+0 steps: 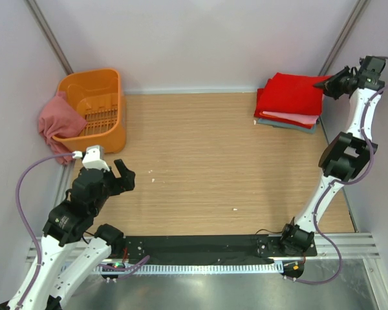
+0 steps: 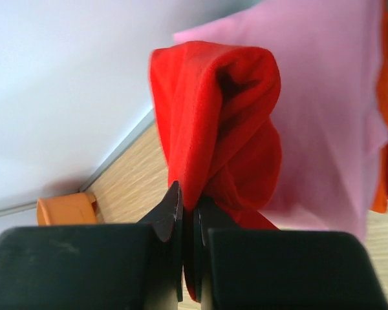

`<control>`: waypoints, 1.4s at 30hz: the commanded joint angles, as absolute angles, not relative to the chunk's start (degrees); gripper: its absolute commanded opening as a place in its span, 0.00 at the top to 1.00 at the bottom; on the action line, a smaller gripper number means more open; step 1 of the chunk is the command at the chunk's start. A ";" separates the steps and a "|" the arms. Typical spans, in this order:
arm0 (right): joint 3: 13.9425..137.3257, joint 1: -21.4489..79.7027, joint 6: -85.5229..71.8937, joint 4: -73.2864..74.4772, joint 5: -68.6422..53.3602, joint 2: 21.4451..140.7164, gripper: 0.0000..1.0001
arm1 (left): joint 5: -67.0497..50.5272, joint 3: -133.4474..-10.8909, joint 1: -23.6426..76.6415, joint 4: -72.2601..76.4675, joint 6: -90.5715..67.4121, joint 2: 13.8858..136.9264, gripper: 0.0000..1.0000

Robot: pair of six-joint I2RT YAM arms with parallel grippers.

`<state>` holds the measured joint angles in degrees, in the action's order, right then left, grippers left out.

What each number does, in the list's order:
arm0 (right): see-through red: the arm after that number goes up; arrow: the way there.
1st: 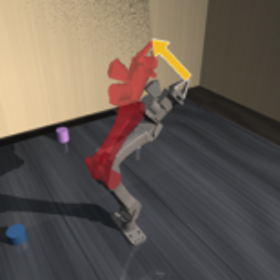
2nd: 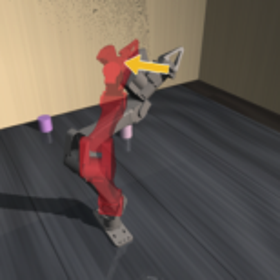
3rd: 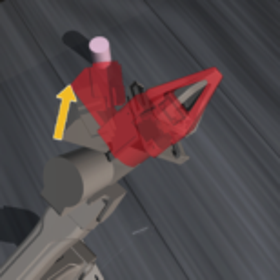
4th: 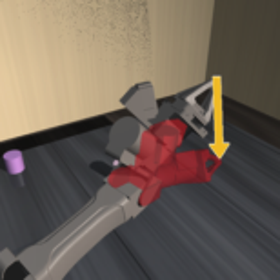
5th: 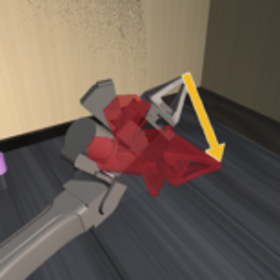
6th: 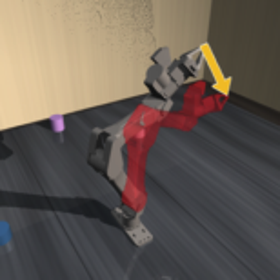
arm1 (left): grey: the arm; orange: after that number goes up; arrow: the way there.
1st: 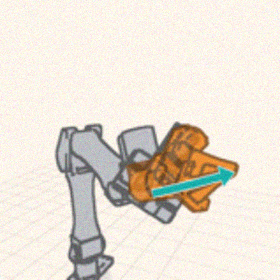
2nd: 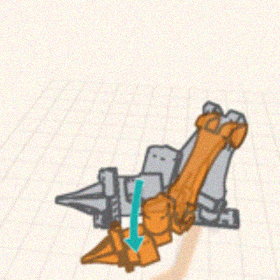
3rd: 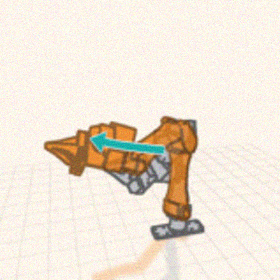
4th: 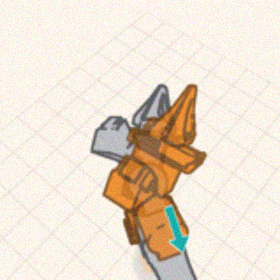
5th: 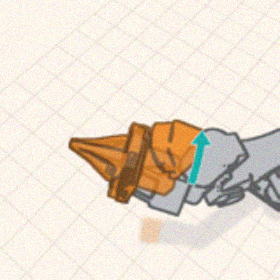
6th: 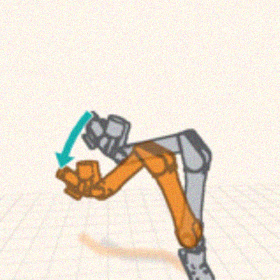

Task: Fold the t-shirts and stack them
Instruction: Neatly place the folded tshirt to the corner

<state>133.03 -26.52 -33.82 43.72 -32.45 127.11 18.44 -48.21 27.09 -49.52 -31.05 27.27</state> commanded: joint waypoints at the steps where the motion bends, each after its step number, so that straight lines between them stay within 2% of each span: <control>1: 131.84 -28.12 -31.91 43.77 -30.68 124.71 0.99 | 18.46 -48.08 26.98 -46.85 -30.59 27.86 0.15; 7: 130.07 -29.09 -31.64 42.63 -28.74 129.01 0.91 | 18.28 -48.08 26.98 -46.76 -30.50 27.95 0.15; 10: 132.36 -29.62 -31.73 43.94 -28.74 133.14 0.79 | 18.28 -47.99 26.98 -46.76 -30.50 27.95 0.15; 12: 132.63 -30.23 -31.47 44.64 -27.17 134.38 0.62 | 18.37 -48.08 26.98 -46.76 -30.50 28.12 0.15; 13: 132.28 -30.32 -31.12 44.91 -26.38 134.21 0.47 | 18.20 -48.08 26.98 -46.76 -30.50 28.21 0.15; 16: 130.69 -30.94 -29.98 45.96 -22.07 133.33 0.35 | 18.11 -48.08 26.98 -46.76 -30.41 28.30 0.15; 21: 135.08 -31.38 -27.52 50.44 -12.51 131.75 0.27 | 17.84 -47.99 26.98 -46.58 -30.32 28.13 0.15; 23: 137.45 -31.38 -26.38 52.90 -9.16 129.91 0.21 | 17.75 -47.99 26.98 -46.58 -30.24 27.77 0.15; 28: 137.29 -31.38 -24.00 55.19 2.87 122.27 0.11 | 17.58 -47.81 26.98 -46.49 -30.23 26.98 0.15; 33: 126.14 -31.38 -24.78 50.29 0.80 109.44 0.09 | 17.49 -47.81 26.98 -46.32 -30.15 26.37 0.15; 36: 119.46 -31.38 -25.66 48.44 -9.11 105.21 0.12 | 17.40 -47.81 26.98 -46.32 -30.15 26.28 0.15; 37: 117.44 -31.20 -26.45 47.47 -11.92 104.60 0.22 | 17.49 -47.73 26.98 -46.32 -30.15 26.11 0.15; 39: 110.41 -30.50 -27.68 42.75 -21.94 102.93 0.34 | 17.49 -47.72 26.98 -46.32 -30.15 26.02 0.15; 40: 105.78 -30.15 -29.34 40.63 -25.28 102.66 0.49 | 17.40 -47.72 26.98 -46.32 -30.15 26.10 0.14; 41: 103.64 -29.80 -30.57 38.60 -30.36 102.66 0.55 | 17.49 -47.72 26.98 -46.23 -30.15 26.02 0.15; 42: 101.88 -29.62 -31.72 34.84 -32.93 103.18 0.66 | 17.49 -47.72 26.98 -46.23 -30.15 26.19 0.15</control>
<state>108.99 -31.18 -27.33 43.57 -18.79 99.29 17.85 -47.79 27.09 -49.04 -30.98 26.61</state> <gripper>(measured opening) 0.417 0.854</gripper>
